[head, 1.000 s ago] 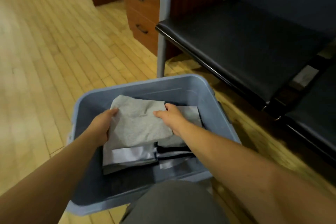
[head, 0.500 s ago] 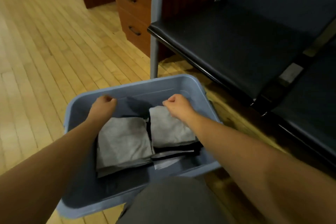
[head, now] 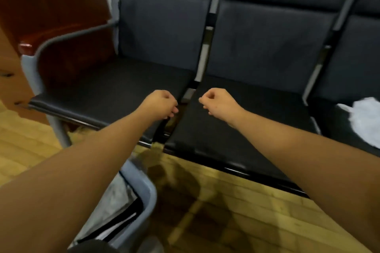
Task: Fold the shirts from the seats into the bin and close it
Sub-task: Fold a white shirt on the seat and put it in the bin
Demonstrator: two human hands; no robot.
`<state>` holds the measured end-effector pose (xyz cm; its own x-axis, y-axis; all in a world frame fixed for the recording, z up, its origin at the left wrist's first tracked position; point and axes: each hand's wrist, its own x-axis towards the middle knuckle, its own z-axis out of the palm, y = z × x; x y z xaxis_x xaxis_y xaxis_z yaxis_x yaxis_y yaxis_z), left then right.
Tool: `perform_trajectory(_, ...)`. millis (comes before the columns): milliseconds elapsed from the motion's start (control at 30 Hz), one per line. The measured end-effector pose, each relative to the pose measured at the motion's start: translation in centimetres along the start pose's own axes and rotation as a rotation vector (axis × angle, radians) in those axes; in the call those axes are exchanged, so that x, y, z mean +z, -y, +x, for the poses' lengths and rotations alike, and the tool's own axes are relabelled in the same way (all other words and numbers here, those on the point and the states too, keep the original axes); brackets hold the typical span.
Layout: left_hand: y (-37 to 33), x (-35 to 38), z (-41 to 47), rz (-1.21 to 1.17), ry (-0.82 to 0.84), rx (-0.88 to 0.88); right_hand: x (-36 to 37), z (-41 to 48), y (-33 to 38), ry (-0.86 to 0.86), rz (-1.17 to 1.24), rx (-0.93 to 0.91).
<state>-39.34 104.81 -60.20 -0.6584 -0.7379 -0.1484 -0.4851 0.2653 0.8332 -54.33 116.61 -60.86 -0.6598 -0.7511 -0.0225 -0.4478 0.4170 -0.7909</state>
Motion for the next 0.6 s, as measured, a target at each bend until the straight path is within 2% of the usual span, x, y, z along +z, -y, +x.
perform_trajectory(167, -7.9, 12.7, 1.2, 0.107, 0.208, 0.153, -13.0, -2.6, -10.0, -0.223, -0.040, 0.196)
perform_trajectory(367, -11.4, 26.5, -0.3, 0.476, 0.440, 0.448, -24.5, -7.8, -21.0, -0.426, -0.287, 0.387)
perform_trajectory(467, -11.1, 31.2, -0.5, 0.636, 0.492, 0.465, -28.6, -9.2, -26.2, -0.514, -0.396, 0.474)
perform_trajectory(600, -9.9, 34.4, 0.5, 0.801, 0.470, 0.504, -31.9, -8.4, -31.4, -0.561, -0.479, 0.596)
